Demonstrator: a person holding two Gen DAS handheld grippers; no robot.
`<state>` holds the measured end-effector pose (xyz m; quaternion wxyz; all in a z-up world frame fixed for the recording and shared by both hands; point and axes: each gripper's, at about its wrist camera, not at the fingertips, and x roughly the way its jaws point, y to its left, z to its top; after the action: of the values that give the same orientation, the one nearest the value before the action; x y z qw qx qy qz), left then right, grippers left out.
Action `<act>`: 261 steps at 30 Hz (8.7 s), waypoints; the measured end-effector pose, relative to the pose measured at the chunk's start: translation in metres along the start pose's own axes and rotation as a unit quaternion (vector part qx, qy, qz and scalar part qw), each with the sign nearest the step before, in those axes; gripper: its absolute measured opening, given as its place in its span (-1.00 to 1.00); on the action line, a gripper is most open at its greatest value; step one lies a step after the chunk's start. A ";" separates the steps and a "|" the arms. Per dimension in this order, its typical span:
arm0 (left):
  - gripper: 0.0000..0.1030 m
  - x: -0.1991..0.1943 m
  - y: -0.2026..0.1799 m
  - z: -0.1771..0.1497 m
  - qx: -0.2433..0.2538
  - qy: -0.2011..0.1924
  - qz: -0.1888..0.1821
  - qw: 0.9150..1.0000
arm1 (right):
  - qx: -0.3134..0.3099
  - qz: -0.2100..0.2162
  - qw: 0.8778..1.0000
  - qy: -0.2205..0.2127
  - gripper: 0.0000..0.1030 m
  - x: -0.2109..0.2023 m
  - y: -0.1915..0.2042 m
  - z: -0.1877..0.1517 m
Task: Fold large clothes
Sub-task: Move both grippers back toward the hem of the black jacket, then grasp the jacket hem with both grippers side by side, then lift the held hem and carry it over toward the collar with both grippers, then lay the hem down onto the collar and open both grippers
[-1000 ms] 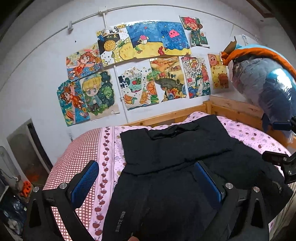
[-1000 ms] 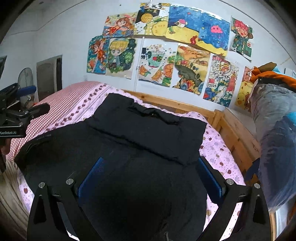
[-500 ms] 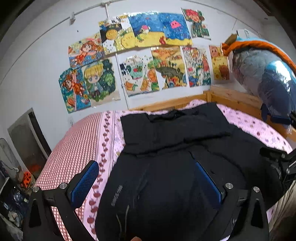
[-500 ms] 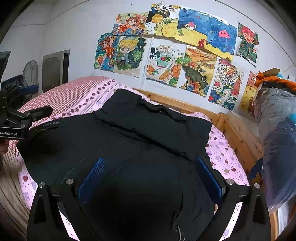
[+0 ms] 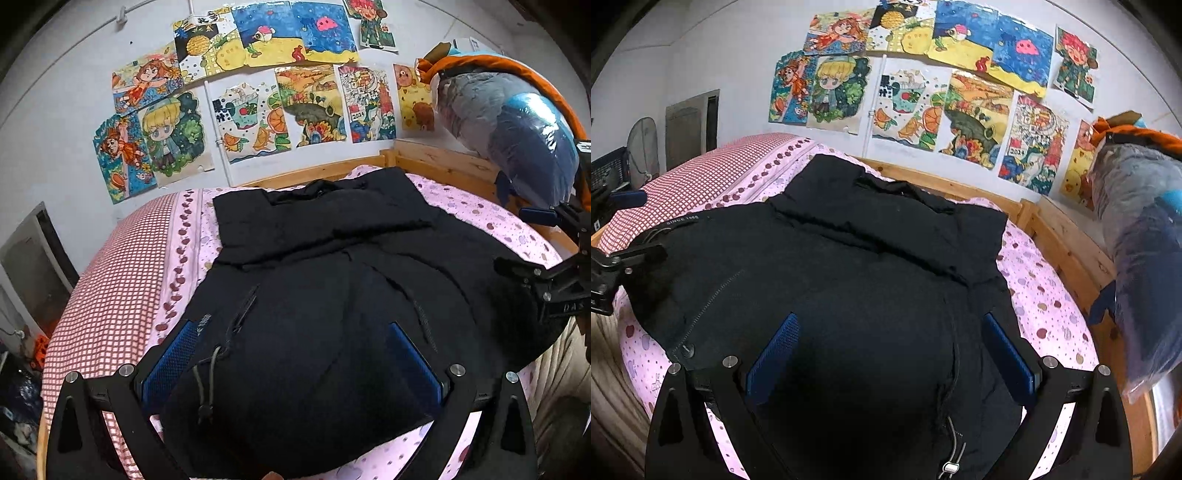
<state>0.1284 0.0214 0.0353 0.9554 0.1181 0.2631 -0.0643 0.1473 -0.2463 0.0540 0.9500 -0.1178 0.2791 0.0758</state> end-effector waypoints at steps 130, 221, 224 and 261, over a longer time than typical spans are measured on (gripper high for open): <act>0.97 0.002 -0.012 -0.074 0.146 -0.095 0.165 0.971 | 0.011 -0.149 0.981 -0.122 0.77 -0.048 0.000 -0.050; -0.81 0.335 0.024 0.172 0.011 0.008 0.086 0.996 | -0.170 -0.194 0.963 -0.083 -0.93 0.312 -0.030 0.156; -0.79 0.345 0.020 0.170 0.016 0.024 0.082 0.996 | -0.160 -0.180 0.969 -0.060 -0.92 0.326 -0.032 0.150; 0.72 0.295 0.075 0.163 -0.134 -0.033 0.017 0.990 | -0.046 -0.119 0.991 -0.046 0.75 0.273 -0.099 0.158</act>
<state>0.4736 0.0338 0.0328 0.9716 -0.0084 0.2360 -0.0163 0.4762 -0.2780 0.0512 0.9575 -0.1904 0.2158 -0.0197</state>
